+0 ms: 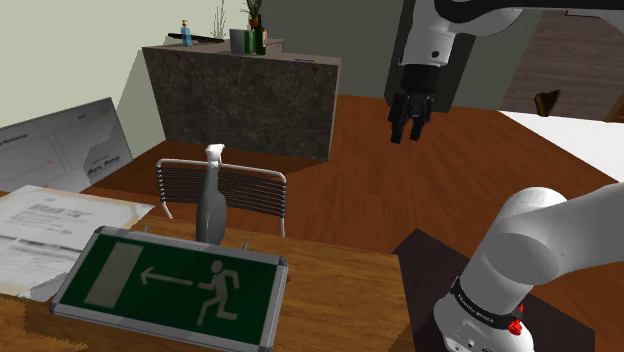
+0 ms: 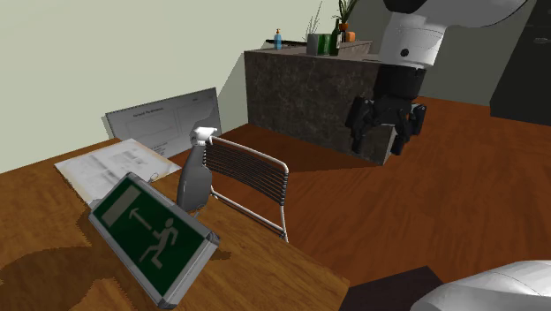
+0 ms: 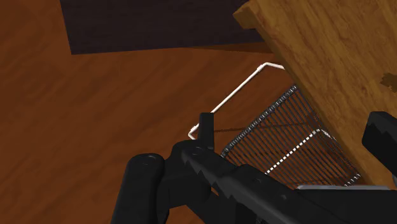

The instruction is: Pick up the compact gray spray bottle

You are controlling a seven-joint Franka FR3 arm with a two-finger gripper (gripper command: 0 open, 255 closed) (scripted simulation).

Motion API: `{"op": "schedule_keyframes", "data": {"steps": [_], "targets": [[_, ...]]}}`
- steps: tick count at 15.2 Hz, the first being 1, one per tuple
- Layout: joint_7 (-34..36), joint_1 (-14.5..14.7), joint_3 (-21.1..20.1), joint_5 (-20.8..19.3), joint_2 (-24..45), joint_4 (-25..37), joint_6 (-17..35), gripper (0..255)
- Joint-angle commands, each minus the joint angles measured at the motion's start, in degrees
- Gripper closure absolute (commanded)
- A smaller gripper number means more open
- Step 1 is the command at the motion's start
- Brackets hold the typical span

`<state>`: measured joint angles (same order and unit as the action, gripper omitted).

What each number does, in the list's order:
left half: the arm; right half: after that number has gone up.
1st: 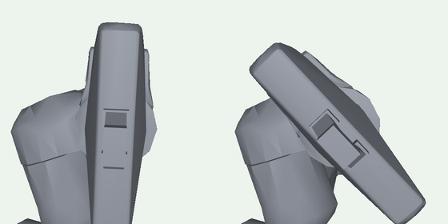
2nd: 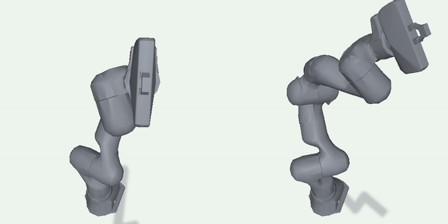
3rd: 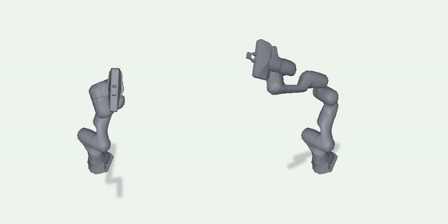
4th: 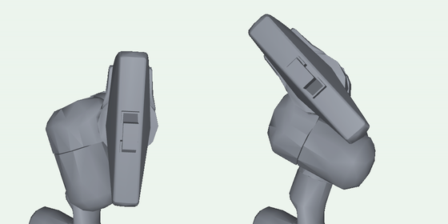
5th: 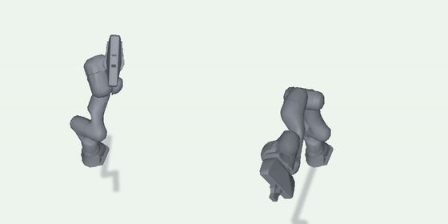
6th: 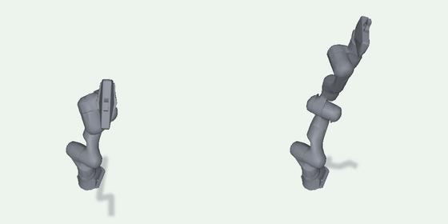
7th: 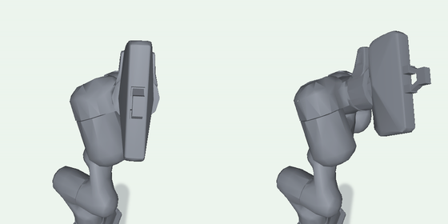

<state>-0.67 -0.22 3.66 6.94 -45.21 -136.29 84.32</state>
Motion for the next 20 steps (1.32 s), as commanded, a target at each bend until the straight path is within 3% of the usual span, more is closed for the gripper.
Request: {"op": "schedule_keyframes", "data": {"steps": [1, 7, 12, 20], "targets": [[0.0, 0.0, 0.0, 0.0, 0.0, 0.0, 0.0, 0], [14.6, 0.5, -10.8, 6.2, -2.6, -3.5, 7.7, 0], [26.7, 0.3, -20.5, 10.1, -0.9, -3.4, 14.9, 0], [46.8, -4.3, -37.2, 10.4, 8.2, 2.8, 26.0, 0]]}}
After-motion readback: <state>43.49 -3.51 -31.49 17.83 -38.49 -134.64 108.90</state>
